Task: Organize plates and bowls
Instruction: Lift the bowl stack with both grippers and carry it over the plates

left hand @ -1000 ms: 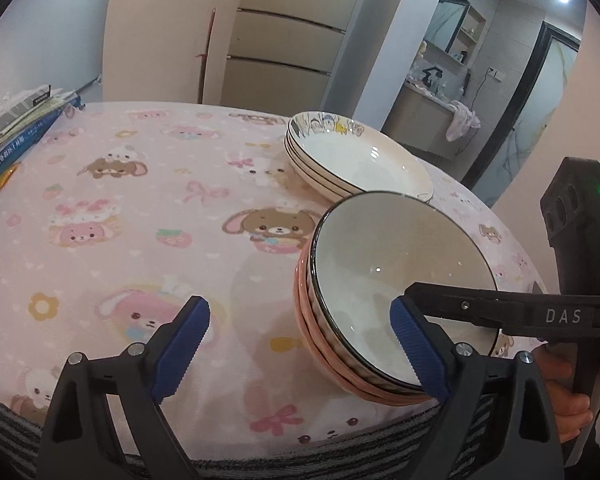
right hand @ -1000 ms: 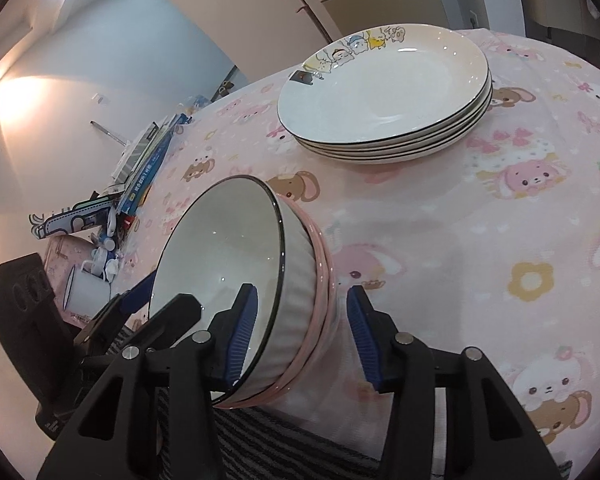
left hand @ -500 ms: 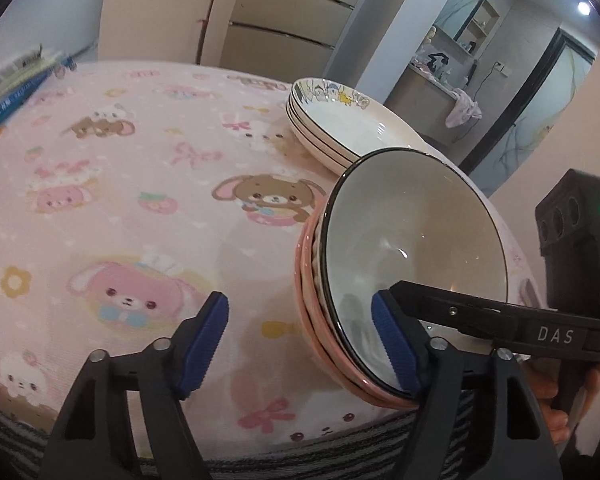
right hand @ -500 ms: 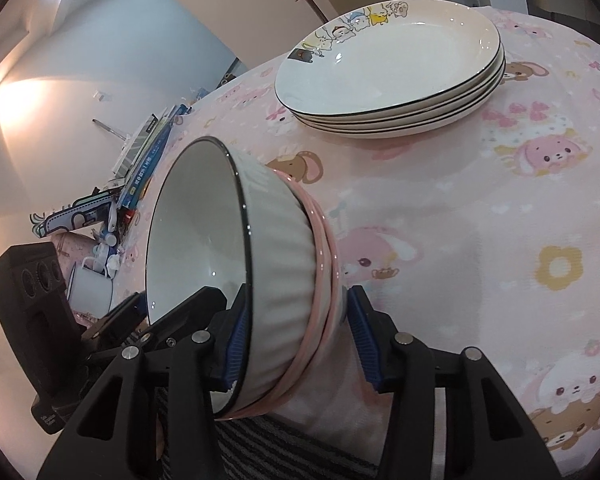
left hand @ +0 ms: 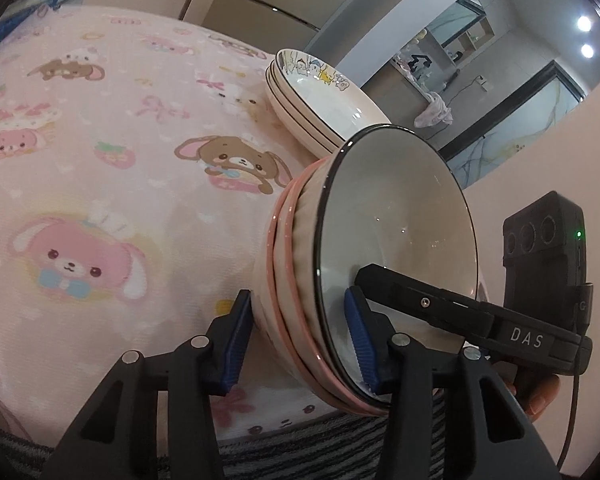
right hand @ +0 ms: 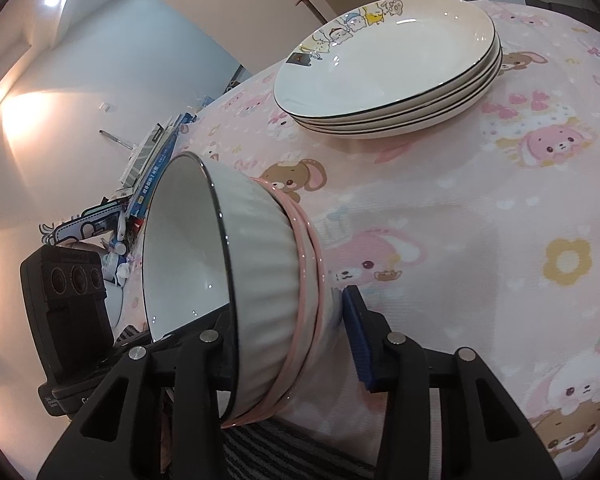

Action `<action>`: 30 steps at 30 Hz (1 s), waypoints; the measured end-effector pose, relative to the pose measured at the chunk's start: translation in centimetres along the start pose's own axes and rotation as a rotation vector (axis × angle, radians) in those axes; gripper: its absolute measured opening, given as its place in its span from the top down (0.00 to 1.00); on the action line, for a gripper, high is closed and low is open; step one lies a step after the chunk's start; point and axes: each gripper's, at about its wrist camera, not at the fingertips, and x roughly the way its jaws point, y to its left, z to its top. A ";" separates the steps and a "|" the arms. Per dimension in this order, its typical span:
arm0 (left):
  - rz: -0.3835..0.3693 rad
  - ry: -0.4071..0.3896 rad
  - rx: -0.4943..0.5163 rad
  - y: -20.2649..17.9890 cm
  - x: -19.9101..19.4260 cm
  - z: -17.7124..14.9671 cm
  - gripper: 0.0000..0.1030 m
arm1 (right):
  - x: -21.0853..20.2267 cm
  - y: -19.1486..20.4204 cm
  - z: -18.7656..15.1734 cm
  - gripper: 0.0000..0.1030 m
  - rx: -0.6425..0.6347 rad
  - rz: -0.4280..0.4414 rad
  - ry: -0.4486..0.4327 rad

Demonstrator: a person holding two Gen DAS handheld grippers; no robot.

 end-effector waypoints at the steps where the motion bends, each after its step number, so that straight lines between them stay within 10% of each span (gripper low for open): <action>1: 0.009 -0.008 0.013 -0.2 -0.1 -0.1 0.53 | 0.0 0.1 -0.1 0.61 -0.009 -0.002 -0.005; 21: 0.084 -0.391 0.220 -4.3 -6.7 -2.6 0.53 | -4.8 4.8 -2.0 0.61 -0.291 0.037 -0.307; 30: 0.204 -0.440 0.290 -7.1 -8.7 -3.7 0.53 | -6.7 6.1 -2.6 0.61 -0.302 0.062 -0.342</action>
